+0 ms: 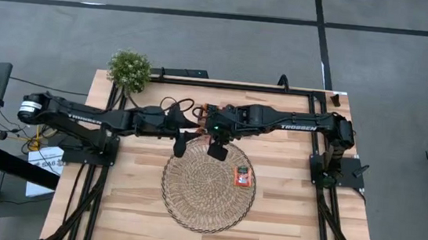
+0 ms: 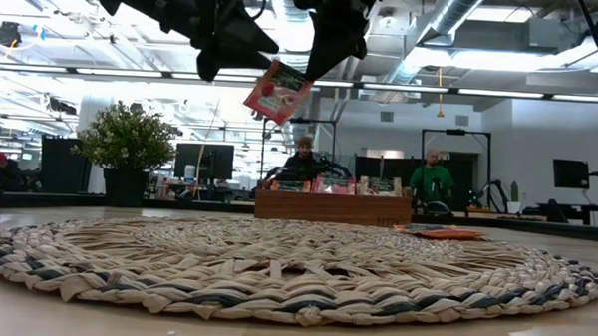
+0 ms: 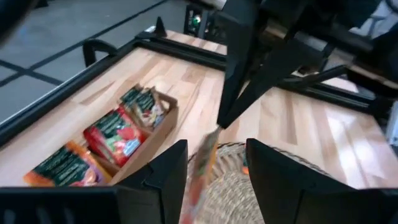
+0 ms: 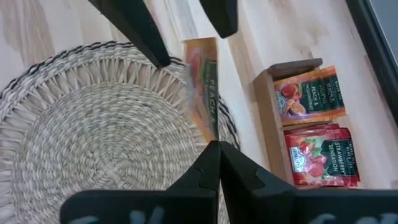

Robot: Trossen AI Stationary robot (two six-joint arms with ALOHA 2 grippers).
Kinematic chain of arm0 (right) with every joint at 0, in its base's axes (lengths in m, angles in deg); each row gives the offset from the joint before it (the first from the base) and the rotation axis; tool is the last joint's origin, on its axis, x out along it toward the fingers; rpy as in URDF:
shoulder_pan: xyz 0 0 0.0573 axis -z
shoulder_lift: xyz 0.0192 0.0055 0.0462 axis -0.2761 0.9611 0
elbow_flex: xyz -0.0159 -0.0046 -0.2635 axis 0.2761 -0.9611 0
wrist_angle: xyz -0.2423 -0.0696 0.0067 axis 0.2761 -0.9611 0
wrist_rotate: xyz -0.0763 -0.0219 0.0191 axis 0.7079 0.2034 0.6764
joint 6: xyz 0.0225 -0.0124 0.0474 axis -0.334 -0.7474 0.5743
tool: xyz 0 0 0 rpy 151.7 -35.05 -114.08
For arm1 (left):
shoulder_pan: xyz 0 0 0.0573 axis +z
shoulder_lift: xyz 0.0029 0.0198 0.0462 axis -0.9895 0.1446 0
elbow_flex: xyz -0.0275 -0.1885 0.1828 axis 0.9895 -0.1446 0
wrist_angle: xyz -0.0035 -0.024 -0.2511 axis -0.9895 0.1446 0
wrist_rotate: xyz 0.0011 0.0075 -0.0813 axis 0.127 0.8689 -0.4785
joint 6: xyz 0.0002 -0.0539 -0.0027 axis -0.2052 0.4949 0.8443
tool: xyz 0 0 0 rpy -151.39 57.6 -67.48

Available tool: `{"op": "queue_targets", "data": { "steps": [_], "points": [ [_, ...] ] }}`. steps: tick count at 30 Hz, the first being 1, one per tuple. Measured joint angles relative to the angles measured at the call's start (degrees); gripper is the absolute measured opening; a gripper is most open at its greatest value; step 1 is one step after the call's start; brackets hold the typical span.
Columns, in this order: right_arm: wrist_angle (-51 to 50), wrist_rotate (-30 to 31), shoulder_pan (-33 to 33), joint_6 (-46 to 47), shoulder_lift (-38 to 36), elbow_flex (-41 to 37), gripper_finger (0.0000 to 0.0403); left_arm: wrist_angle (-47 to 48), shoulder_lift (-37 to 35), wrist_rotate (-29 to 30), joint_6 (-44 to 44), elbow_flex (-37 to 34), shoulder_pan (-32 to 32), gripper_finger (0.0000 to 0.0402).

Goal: Pick & Place Tea
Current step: Put the orange tea bag into the left section of the wooden organizer

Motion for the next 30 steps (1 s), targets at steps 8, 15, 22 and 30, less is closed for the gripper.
{"op": "queue_targets", "data": {
  "steps": [8, 15, 22, 30],
  "points": [
    [0.0, 0.0, 0.0, -1.0, 0.0, 0.0, 0.0, 0.4, 2.2, -1.5, -1.2, 2.1, 0.5, 0.0154],
    [0.0, 0.0, 0.0, -1.0, 0.0, 0.0, 0.0, 1.5, 4.6, -2.0, -2.0, 3.6, 0.5, 0.0126],
    [0.0, 0.0, 0.0, -1.0, 0.0, 0.0, 0.0, 1.9, 4.6, -2.0, -2.8, 3.7, 0.5, 0.004],
    [0.0, 0.0, 0.0, -1.5, 0.0, 0.0, 0.0, 1.9, 4.6, -3.2, -2.8, 3.7, 0.5, 0.0001]
  ]
}}
